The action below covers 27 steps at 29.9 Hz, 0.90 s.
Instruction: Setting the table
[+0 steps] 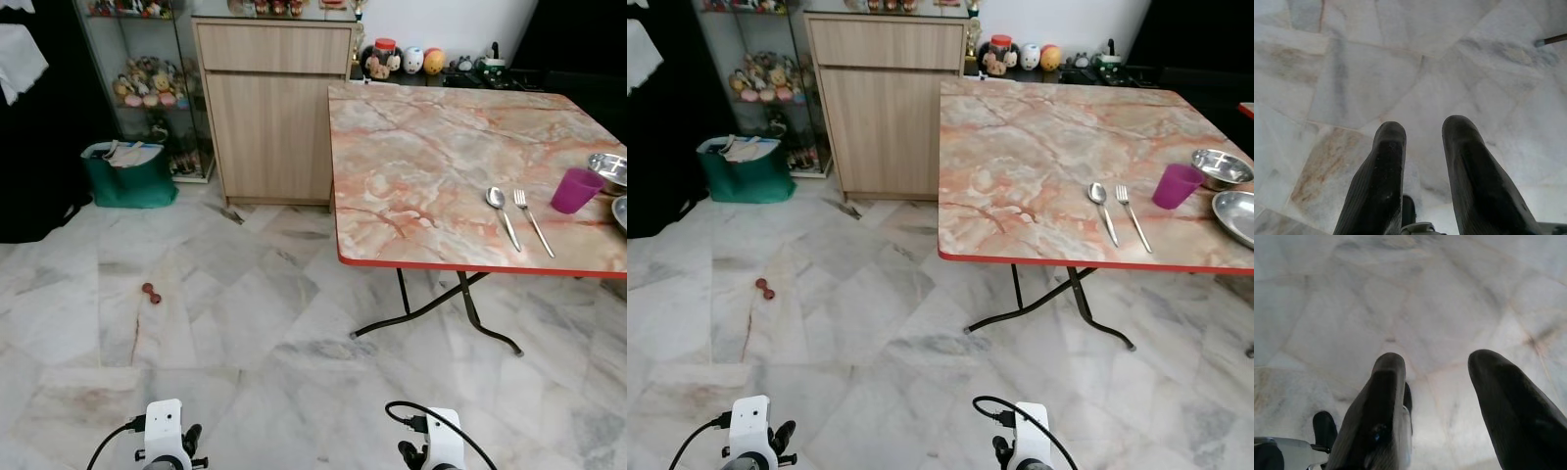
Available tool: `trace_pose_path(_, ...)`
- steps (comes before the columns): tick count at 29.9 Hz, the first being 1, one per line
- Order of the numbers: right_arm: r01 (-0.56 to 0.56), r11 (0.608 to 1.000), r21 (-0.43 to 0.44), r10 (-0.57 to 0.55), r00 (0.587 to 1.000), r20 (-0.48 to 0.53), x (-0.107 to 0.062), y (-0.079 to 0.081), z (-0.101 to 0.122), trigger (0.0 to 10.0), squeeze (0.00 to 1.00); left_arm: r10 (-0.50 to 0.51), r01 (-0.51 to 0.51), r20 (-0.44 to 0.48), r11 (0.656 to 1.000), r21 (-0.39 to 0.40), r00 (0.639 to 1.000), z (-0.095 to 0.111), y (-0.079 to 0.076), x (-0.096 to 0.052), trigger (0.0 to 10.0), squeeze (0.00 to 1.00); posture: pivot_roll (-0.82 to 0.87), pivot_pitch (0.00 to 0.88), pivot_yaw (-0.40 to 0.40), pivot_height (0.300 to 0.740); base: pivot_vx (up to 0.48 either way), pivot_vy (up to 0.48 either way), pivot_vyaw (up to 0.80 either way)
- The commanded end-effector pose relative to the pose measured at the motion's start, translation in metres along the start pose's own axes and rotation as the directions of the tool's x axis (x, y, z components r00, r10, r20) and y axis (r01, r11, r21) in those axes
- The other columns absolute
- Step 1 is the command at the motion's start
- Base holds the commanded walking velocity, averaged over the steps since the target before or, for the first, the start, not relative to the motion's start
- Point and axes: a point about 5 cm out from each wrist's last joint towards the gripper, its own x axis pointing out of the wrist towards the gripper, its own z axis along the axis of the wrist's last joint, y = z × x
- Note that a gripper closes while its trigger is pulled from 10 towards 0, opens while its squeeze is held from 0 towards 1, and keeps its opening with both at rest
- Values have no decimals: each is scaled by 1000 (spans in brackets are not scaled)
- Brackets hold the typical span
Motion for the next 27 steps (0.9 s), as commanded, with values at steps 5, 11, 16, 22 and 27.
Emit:
trace_pose_path(5, 10, 1000, 9, -10, 1000, 8, 0, -2, 3, 10000, 0, 8, -8, -16, 1000, -3, 1000, -4, 0, -1, 10000, 0, 56, 0, -41, 732, 0, -248, 0)
trace_pose_path(11, 9, 1000, -1, -9, 1000, 6, 0, -2, 3, 10000, 0, 6, -6, -18, 1000, -5, 1000, -4, -1, -1, 10000, 0, 57, 0, -43, 732, 0, -249, 0)
trace_pose_path(16, 7, 1000, -4, -7, 1000, 6, 0, -2, 3, 10000, 0, 5, -5, -20, 1000, -4, 1000, -5, -1, -1, 10000, 0, 53, 0, -41, 732, 0, -250, 0)
trace_pose_path(22, 6, 1000, -6, -6, 1000, 6, 0, -3, 2, 10000, 0, 1, -1, -22, 1000, -1, 1000, -6, -2, -2, 10000, 0, 50, 0, -40, 732, 0, -249, 0)
trace_pose_path(27, 3, 1000, -12, -2, 1000, 6, 0, -2, 1, 10000, 0, -6, 6, -22, 1000, 9, 1000, -6, -3, -2, 10000, 0, 47, 0, -38, 732, 0, -249, 0)
